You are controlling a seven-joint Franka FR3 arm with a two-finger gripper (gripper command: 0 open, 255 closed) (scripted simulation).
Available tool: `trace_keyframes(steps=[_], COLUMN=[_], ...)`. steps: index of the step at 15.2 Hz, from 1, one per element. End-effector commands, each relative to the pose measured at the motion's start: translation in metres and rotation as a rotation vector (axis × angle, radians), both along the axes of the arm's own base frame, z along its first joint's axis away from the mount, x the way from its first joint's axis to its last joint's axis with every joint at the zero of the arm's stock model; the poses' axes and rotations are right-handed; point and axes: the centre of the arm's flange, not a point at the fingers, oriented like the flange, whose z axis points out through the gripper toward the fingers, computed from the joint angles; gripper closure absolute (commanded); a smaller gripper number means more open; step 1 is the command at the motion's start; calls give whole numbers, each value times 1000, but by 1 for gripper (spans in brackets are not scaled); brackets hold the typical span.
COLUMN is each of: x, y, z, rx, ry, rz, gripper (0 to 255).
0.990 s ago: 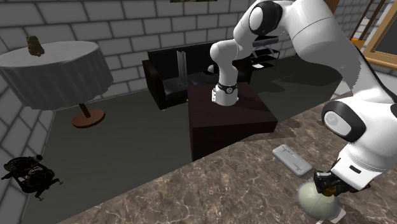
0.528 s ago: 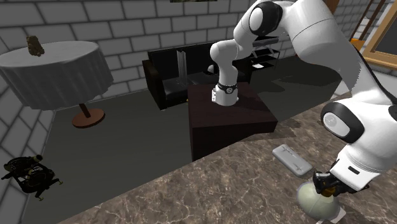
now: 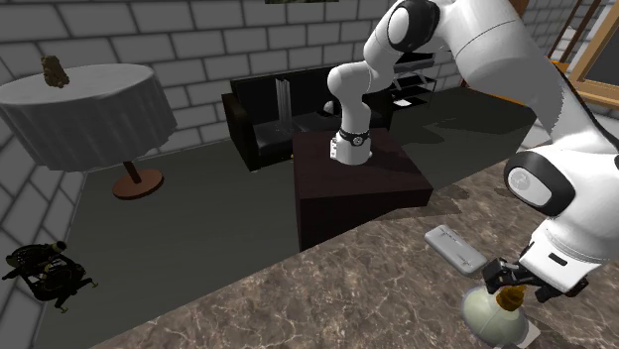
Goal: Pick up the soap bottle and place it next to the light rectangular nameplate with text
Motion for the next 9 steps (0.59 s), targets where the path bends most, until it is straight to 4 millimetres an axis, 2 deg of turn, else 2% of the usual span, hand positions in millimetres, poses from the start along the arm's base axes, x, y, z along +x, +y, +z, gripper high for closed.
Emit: trace_keyframes(steps=[1,2,9], x=[2,3,3], y=[-2,-2,-2], z=[23,34,34], rx=[0,0,0], ry=[0,0,0], rz=[0,0,0], gripper=[0,0,0])
